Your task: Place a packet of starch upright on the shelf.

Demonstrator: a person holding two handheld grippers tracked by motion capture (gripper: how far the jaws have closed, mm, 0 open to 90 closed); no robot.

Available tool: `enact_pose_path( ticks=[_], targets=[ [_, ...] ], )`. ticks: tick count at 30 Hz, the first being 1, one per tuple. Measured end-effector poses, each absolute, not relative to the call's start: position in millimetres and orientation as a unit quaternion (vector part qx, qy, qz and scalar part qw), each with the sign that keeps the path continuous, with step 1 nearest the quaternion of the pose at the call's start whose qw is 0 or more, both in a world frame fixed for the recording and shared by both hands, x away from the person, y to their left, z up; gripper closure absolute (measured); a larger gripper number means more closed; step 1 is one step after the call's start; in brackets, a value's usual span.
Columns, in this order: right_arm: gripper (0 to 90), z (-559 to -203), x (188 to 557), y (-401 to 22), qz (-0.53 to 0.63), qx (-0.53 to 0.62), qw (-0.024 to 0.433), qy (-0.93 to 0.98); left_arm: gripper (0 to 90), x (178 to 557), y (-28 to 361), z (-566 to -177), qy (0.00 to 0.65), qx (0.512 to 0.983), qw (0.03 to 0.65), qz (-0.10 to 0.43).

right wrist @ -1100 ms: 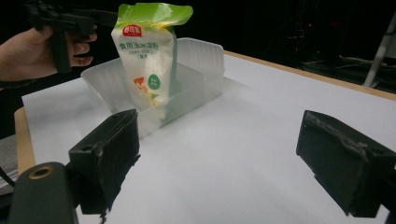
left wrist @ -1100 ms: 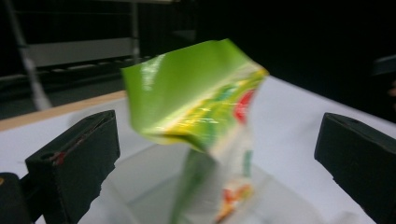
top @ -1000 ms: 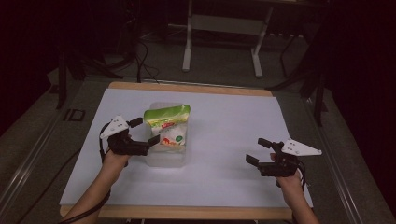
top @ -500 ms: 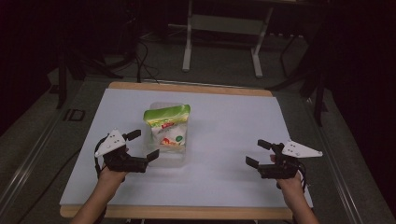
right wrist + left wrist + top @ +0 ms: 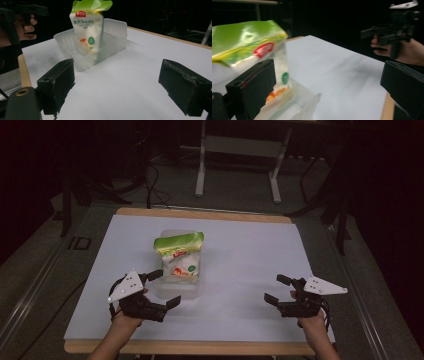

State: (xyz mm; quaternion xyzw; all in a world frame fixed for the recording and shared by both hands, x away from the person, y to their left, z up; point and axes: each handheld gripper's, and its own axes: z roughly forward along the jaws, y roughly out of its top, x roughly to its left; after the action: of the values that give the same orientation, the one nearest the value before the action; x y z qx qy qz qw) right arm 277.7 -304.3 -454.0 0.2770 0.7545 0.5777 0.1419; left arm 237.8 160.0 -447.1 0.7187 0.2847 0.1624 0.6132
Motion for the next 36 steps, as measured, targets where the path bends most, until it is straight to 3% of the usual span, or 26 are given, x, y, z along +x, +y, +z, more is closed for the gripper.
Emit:
enact_pose_path(
  ticks=[36],
  targets=[
    [13.2, -469.4, 278.9, -295.3, 0.563, 0.267, 0.131, 0.772, 0.4, 237.4, 117.8, -484.8, 0.199, 0.769, 0.598, 0.111]
  ],
)
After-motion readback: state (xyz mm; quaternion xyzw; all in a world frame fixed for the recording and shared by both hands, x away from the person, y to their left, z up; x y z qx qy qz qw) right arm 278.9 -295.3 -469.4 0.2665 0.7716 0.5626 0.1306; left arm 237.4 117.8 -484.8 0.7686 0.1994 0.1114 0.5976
